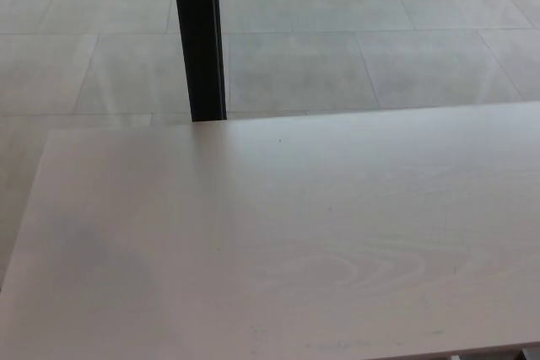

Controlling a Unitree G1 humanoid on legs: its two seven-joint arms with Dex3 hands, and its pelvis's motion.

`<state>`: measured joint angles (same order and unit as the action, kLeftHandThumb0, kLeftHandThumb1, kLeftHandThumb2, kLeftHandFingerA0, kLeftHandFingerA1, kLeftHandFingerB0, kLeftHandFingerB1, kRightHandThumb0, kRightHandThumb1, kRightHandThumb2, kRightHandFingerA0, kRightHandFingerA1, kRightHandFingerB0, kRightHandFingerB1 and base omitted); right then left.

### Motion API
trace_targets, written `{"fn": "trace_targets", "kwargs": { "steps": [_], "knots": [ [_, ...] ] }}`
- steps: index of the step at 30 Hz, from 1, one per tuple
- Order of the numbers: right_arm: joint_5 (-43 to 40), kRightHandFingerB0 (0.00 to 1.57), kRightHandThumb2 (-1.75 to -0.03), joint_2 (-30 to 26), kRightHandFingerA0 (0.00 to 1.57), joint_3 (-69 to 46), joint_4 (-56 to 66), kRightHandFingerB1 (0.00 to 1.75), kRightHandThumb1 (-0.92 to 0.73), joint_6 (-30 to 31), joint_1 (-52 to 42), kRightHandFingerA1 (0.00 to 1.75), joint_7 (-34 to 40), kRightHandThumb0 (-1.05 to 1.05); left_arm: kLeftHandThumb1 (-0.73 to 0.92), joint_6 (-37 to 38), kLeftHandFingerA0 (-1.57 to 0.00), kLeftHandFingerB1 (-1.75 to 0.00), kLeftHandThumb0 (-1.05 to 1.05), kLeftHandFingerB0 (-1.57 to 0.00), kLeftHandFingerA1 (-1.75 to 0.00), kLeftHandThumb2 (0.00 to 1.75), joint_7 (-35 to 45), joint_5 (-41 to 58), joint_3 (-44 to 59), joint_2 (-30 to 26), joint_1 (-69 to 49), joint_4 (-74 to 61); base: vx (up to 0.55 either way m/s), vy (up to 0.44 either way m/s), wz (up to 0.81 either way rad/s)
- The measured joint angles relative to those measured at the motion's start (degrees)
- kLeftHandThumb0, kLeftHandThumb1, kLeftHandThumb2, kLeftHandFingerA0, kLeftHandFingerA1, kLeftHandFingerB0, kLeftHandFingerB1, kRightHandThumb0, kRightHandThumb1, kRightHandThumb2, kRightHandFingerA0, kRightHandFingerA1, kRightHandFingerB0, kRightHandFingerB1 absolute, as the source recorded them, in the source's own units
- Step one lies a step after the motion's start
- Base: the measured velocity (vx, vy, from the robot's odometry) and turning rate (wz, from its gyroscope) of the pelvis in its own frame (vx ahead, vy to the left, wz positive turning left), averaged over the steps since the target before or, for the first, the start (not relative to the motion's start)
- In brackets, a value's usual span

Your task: The robot uses its right hand to hold the eraser kept in the middle of the desk and use it to wipe the desk by swiping its surface twice

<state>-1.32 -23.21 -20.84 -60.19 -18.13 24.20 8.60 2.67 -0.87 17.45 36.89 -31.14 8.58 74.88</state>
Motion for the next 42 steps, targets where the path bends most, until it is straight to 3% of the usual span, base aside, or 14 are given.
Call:
{"fn": "trace_targets", "kwargs": {
  "steps": [7, 8, 11, 13, 18, 19, 20, 25, 26, 27, 32, 34, 35, 42],
  "knots": [
    [-2.48, 0.71, -0.69, 0.21, 0.85, -1.34, 0.63, 1.08, -0.78, -0.20, -0.76, 1.75, -2.09, -0.27, 0.72, 0.00, -0.82, -0.57, -0.48, -0.57, -0.74, 0.61, -0.16, -0.08, -0.27, 0.00, -0.17, 0.05, 0.00, 0.000, 0.00],
    [-2.92, 0.68, -0.67, 0.28, 0.76, -1.43, 0.86, 0.60, -0.78, -0.24, -0.83, 1.64, -2.98, -0.38, 0.72, 0.00, -0.81, -0.58, -0.48, -0.59, -0.76, 0.61, -0.19, -0.10, -0.31, 0.00, -0.23, 0.09, 0.00, 0.000, 0.00],
    [-3.70, 0.49, -0.63, 0.28, 0.82, -1.31, 1.64, 0.36, -0.74, -0.28, -0.83, 0.65, -5.20, -0.44, 0.73, 0.00, -0.74, -0.56, -0.48, -0.55, -0.69, 0.62, -0.23, -0.26, -0.56, 0.00, -0.40, 0.08, 0.00, 0.000, 0.00],
    [-4.12, 0.26, -0.88, 0.28, 0.58, -1.00, 2.36, 0.44, -0.61, -0.08, -0.74, 0.57, -7.07, -0.58, 0.74, 0.00, -0.77, -0.58, -0.49, -0.58, -0.70, 0.62, -0.20, -0.32, -0.64, 0.00, -0.52, 0.06, 0.00, 0.000, 0.00],
    [-4.63, 0.13, -0.65, 0.26, 0.21, 0.62, 3.77, 0.25, -0.75, 0.66, 0.84, 0.32, -11.38, -0.61, 0.74, 0.01, -0.77, -0.59, -0.51, -0.55, -0.73, 0.62, -0.21, -0.46, -1.08, 0.00, -0.68, 0.05, 0.00, 0.000, 0.00],
    [-4.66, 0.00, -1.05, 0.24, 0.00, 0.87, 3.86, 0.49, -0.50, 0.73, 1.16, 0.49, -12.07, -0.36, 0.74, 0.01, -0.76, -0.59, -0.50, -0.56, -0.73, 0.62, -0.21, -0.45, -1.11, 0.00, -0.71, 0.05, 0.00, 0.000, 0.00],
    [-4.69, 0.05, -0.92, 0.15, 0.07, 1.23, 3.90, 0.34, -0.59, 0.86, 1.67, 0.44, -12.92, -0.71, 0.74, 0.01, -0.76, -0.57, -0.49, -0.57, -0.70, 0.62, -0.20, -0.45, -1.16, 0.00, -0.75, 0.05, 0.00, 0.000, 0.00],
    [-4.92, 0.00, -0.98, -1.78, 0.00, 2.52, 5.34, 0.22, -0.60, 2.17, 4.60, 0.27, -17.26, -0.72, 0.75, 0.02, -0.77, -0.55, -0.50, -0.56, -0.68, 0.62, -0.20, -0.47, -1.53, 0.00, -1.10, 0.02, 0.00, 0.000, 0.00],
    [-5.15, 0.03, -0.62, -2.54, 0.01, 2.52, 6.56, 0.20, -0.78, 2.65, 5.24, 0.24, -18.39, -0.73, 0.76, 0.05, -0.77, -0.56, -0.50, -0.56, -0.68, 0.62, -0.20, -0.50, -1.71, 0.00, -1.30, 0.02, 0.00, 0.000, 0.00],
    [-5.48, 0.00, -1.04, -3.19, 0.01, 2.41, 7.63, 0.24, -0.62, 3.14, 5.68, 0.39, -19.25, -0.74, 0.77, 0.07, -0.76, -0.58, -0.50, -0.58, -0.71, 0.63, -0.20, -0.52, -1.86, 0.00, -1.45, 0.01, 0.00, 0.000, 0.00],
    [-8.68, 0.10, -1.03, -5.73, 0.03, -1.92, 17.51, 0.20, -0.66, 5.64, 5.22, 0.41, -22.15, -0.83, 0.76, 0.26, -0.73, -0.56, -0.49, -0.59, -0.71, 0.63, -0.11, -0.47, -2.05, 0.00, -2.17, -0.13, 0.00, 0.000, 0.00],
    [-9.68, 0.00, -1.09, -6.12, 0.01, -3.55, 20.29, 0.51, -0.51, 6.44, 4.55, 0.53, -22.44, -0.38, 0.75, 0.27, -0.72, -0.57, -0.47, -0.59, -0.73, 0.62, -0.06, -0.44, -1.98, 0.00, -2.30, -0.13, 0.00, 0.000, 0.00],
    [-10.68, 0.15, -0.64, -6.43, 0.12, -5.46, 22.87, 0.41, -0.79, 7.14, 3.45, 0.56, -22.58, -0.78, 0.76, 0.27, -0.71, -0.57, -0.48, -0.58, -0.73, 0.63, 0.04, -0.39, -1.88, 0.00, -2.37, -0.13, 0.00, 0.000, 0.00],
    [-15.09, 0.33, -0.63, -7.66, 0.41, -18.01, 29.52, 0.41, -0.74, 9.34, -6.30, 0.52, -22.70, -0.66, 0.75, 0.27, -0.75, -0.57, -0.48, -0.60, -0.73, 0.62, 0.23, -0.36, -1.60, 0.00, -2.54, -0.06, 0.00, 0.000, 0.00]
  ]
}}
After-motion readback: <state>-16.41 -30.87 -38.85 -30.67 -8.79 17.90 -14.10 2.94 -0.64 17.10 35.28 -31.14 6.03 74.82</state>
